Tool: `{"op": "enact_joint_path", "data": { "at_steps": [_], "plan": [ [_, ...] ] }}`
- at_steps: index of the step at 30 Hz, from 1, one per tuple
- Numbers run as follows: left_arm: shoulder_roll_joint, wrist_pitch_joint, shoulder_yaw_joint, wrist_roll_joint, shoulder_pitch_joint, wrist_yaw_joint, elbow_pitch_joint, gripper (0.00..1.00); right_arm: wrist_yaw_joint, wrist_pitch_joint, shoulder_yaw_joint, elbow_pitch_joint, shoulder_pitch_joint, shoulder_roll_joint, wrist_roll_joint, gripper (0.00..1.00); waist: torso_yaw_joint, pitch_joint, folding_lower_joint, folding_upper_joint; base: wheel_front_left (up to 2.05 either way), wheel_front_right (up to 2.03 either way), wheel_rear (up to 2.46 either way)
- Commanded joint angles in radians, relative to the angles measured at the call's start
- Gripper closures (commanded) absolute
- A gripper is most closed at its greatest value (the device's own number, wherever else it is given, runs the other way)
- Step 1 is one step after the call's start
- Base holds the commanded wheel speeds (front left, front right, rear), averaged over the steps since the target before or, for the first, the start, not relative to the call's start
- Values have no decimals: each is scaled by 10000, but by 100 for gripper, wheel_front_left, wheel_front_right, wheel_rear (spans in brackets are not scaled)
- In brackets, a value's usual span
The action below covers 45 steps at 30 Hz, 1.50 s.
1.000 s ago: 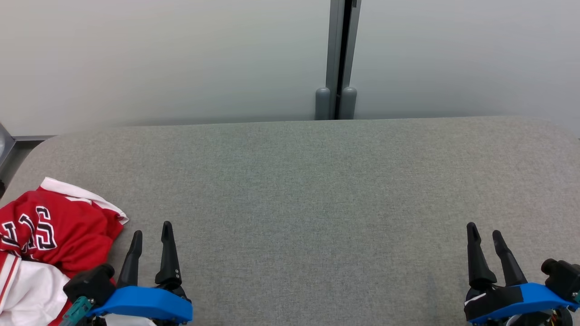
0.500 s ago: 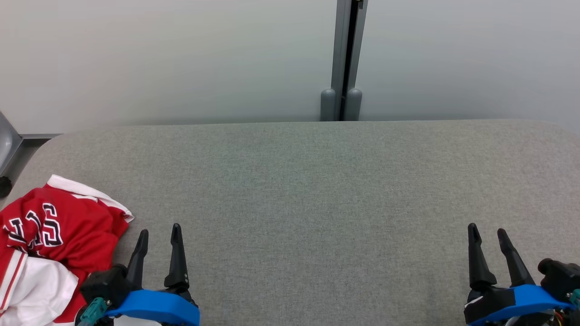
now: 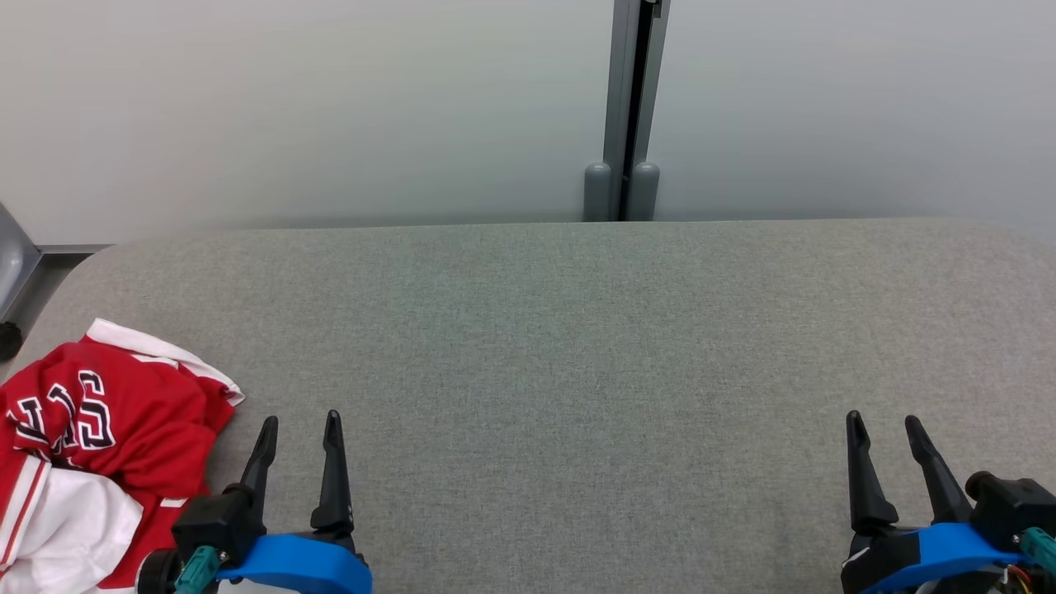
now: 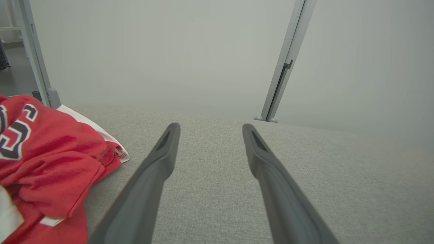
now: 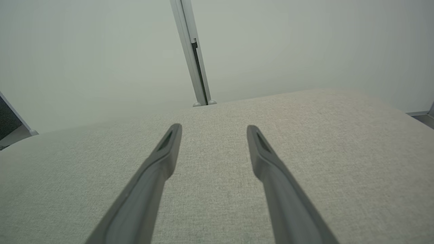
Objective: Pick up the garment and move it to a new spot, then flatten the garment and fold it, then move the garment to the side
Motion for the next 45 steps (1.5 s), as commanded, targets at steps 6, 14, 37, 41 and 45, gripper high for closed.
{"op": "enact_joint_path", "data": {
  "at_steps": [6, 14, 37, 41, 45],
  "plan": [
    [96, -178, -62, 452, -159, -35, 137, 0, 21, -150, 21, -44, 122, -92, -530, 0, -2, -18, 0, 0, 0, 0, 0],
    [60, -324, -104, 766, -147, 67, 292, 0, 23, -238, 23, 20, 173, -95, -902, 0, 11, -55, 0, 0, 0, 0, 0],
    [75, -480, -205, 971, -144, 308, 420, 0, 24, -403, -54, 94, 205, -97, -1397, 0, 44, -96, 0, 0, 0, 0, 0],
    [78, -475, -226, 923, -203, 302, 427, 0, 24, -433, -113, 32, 290, -91, -1427, 0, 274, -110, 0, 0, 0, 0, 0],
    [88, -476, -247, 905, -217, 331, 406, 0, 24, -447, -137, -45, 337, -91, -1492, 0, 788, -131, 0, 0, 0, 0, 0]
  ]
}}
